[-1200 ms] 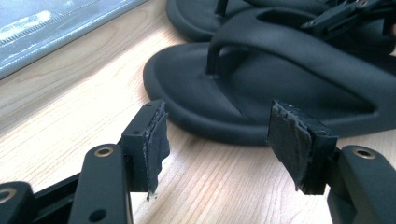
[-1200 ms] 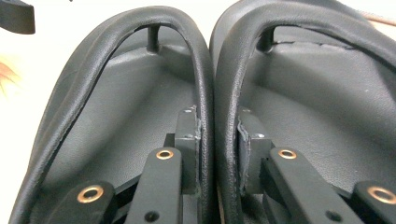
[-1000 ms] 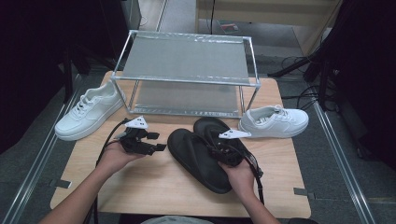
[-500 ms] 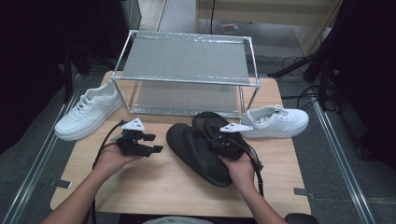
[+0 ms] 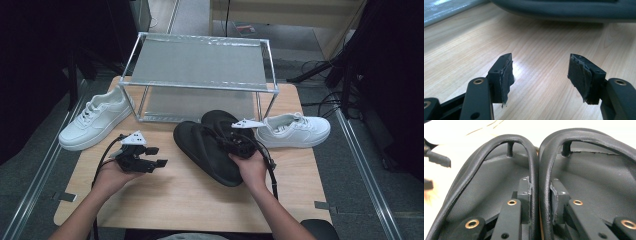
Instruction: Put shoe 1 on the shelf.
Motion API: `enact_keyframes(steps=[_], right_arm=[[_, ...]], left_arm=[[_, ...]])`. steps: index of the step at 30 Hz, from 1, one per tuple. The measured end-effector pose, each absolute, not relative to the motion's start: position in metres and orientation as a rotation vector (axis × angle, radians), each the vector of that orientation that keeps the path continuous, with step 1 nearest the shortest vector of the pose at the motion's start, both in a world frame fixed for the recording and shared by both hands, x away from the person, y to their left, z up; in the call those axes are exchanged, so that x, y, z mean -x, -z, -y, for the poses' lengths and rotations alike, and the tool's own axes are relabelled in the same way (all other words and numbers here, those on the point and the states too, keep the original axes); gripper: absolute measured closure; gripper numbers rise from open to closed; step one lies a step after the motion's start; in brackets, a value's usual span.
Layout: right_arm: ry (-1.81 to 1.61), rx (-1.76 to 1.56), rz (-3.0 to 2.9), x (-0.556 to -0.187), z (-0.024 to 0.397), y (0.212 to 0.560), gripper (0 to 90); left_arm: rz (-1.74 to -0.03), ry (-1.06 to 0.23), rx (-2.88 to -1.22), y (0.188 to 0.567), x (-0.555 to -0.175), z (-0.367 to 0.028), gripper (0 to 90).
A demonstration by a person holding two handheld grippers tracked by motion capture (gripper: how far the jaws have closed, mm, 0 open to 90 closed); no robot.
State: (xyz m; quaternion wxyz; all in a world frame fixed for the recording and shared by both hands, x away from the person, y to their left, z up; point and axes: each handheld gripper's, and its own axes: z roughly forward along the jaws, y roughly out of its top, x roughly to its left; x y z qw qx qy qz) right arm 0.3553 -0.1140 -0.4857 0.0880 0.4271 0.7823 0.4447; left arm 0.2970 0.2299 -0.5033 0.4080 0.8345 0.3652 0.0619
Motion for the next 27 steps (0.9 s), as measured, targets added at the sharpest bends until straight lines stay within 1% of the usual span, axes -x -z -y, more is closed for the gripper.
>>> enact_keyframes(steps=[8,10,16,27], right_arm=[[-1.298,-1.266,-2.304,-0.385,0.094,0.49,74.7],[-1.29,-1.292,-2.282,-0.397,0.086,0.493,74.7],[-1.281,-1.364,-2.205,-0.417,0.075,0.499,74.6],[-1.304,-1.43,-2.081,-0.433,0.057,0.502,74.4]], left_arm=[[-0.902,-0.148,-2.096,0.503,-0.29,-0.229,36.5],[-0.901,-0.15,-2.094,0.502,-0.289,-0.229,36.5],[-0.897,-0.144,-2.09,0.502,-0.29,-0.229,36.5],[-0.882,-0.143,-2.087,0.502,-0.29,-0.228,36.5]])
